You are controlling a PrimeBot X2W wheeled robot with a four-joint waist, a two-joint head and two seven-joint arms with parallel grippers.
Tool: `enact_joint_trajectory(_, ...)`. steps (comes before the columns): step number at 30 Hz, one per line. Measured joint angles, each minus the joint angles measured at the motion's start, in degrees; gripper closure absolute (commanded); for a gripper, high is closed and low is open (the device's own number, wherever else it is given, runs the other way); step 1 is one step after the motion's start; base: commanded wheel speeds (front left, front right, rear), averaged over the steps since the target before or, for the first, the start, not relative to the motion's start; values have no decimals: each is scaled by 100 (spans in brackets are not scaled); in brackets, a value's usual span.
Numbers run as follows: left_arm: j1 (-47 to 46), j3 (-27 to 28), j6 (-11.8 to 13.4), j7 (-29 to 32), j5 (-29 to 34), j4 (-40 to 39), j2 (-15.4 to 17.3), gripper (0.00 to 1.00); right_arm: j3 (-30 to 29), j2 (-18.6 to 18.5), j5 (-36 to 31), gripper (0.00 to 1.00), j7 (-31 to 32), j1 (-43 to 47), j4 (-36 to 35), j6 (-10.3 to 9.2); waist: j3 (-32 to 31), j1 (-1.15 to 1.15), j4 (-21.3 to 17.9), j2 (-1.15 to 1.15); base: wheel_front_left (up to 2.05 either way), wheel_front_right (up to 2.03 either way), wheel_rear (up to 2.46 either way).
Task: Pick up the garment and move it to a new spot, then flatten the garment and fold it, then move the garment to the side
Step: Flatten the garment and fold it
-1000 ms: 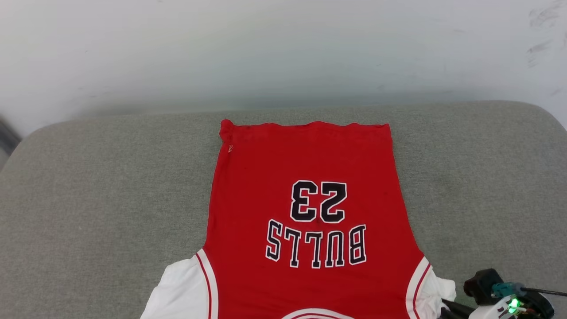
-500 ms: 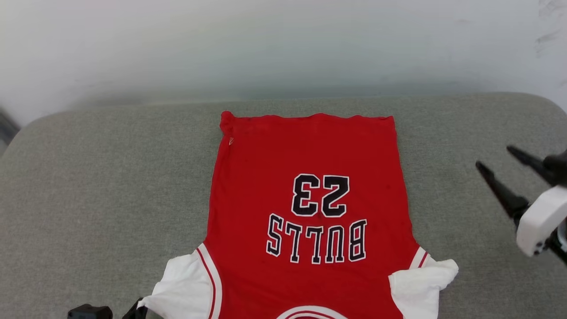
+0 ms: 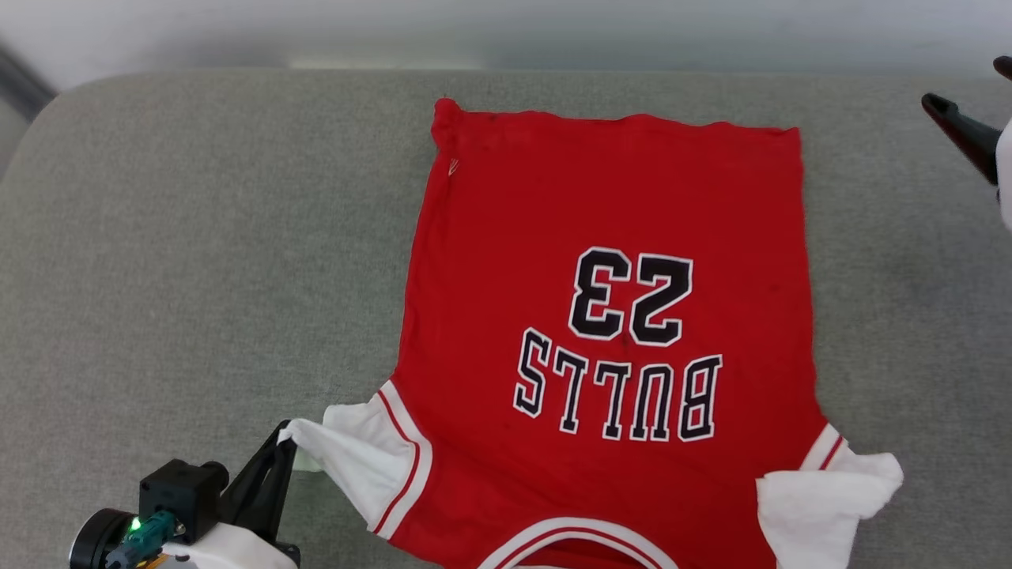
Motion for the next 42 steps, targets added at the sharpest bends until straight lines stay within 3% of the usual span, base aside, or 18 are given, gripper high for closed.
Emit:
enact_joint_trajectory(6, -405, -1, -25, -1, 299, -207, -98, 100, 461, -44, 715, 0, 2248, -1204, 545, -1, 652, 0, 284, 0, 0, 0, 0)
enact_joint_trajectory(10, -784, -22, -20, -2, 605, -397, -260, 100, 532, 36, 565, 0, 3355, -2090, 1048, -1, 1334, 1, 567, 0, 0, 0, 0)
enact_joint_trajectory(14, -1018, -57, -48, 3, 780, -477, -321, 100, 389, 191, 344, 0, 3641, -2407, 1427, -1, 1730, 1, 769, 0, 0, 0, 0)
enact_joint_trajectory(20, -1199, -81, -44, 10, 923, -609, -438, 100, 70, 474, 172, 0, 3546, -2301, 1861, -1, 2181, 1, 1038, 0, 0, 0, 0)
enact_joint_trajectory(25, -1232, -19, -77, 9, 890, -655, -573, 100, 8, 396, 168, 0, 3387, -2066, 1735, -2, 2354, -1, 1188, 0, 0, 0, 0)
enact_joint_trajectory(26, -1232, -10, -78, 9, 892, -647, -571, 100, -16, 379, 191, 59, 3341, -2037, 1712, -2, 2361, -1, 1190, 0, 0, 0, 0)
enact_joint_trajectory(27, -1232, -5, -86, 9, 899, -639, -576, 100, -34, 369, 198, 100, 3294, -2007, 1701, -2, 2351, -1, 1186, 0, 0, 0, 0)
enact_joint_trajectory(35, -1092, 122, -99, 8, 929, -542, -570, 100, 163, 397, 276, 100, 2964, -1797, 1563, -2, 1972, 0, 1062, 0, 0, 0, 0)
enact_joint_trajectory(42, -778, 153, -36, 1, 876, -531, -450, 100, 738, -21, 791, 100, 2564, -1599, 915, -1, 1327, -1, 879, 0, 0, 0, 0)
